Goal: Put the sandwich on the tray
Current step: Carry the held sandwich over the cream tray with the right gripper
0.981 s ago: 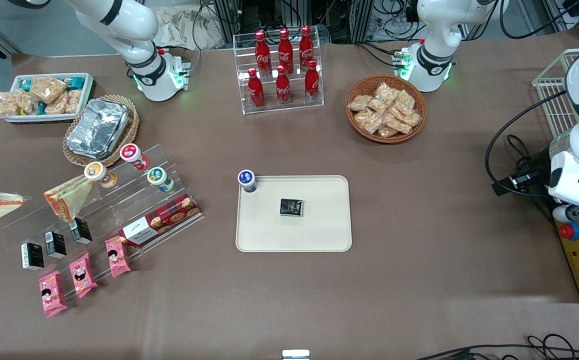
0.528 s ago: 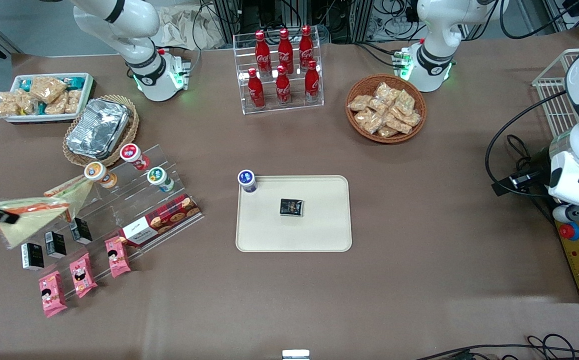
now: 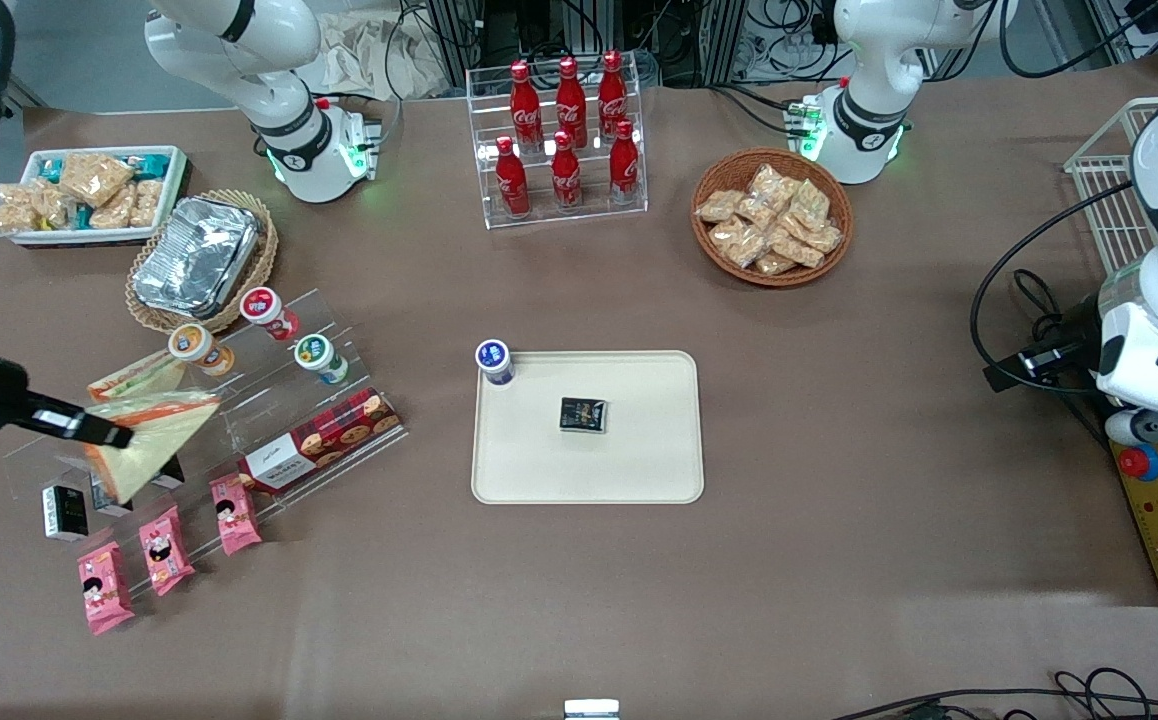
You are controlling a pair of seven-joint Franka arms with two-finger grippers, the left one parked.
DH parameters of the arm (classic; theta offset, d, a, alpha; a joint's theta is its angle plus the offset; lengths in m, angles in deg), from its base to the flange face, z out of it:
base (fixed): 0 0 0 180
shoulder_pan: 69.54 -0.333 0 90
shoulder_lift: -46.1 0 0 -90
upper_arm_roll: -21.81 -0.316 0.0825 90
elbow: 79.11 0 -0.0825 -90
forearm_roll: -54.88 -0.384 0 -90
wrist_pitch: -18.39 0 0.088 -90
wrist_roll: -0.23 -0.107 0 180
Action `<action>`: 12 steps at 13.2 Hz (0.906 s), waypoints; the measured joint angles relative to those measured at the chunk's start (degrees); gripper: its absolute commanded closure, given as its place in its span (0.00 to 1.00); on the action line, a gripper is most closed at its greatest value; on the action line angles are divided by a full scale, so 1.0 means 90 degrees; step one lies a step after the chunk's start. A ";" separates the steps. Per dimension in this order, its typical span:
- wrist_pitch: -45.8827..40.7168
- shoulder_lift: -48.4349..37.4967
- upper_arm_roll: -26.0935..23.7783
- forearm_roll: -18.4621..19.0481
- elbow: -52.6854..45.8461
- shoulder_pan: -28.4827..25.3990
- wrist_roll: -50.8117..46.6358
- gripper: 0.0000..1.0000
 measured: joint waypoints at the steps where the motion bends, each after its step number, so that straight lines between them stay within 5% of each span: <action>1: 0.0000 0.0000 -0.0132 0.0001 0.0000 -0.0072 0.0105 0.74; 7: 0.0450 0.0102 -0.0938 0.0168 -0.0015 -0.1067 0.1659 0.79; 12: 0.1707 0.0577 -0.0983 0.1600 -0.0007 -0.2770 0.2277 0.81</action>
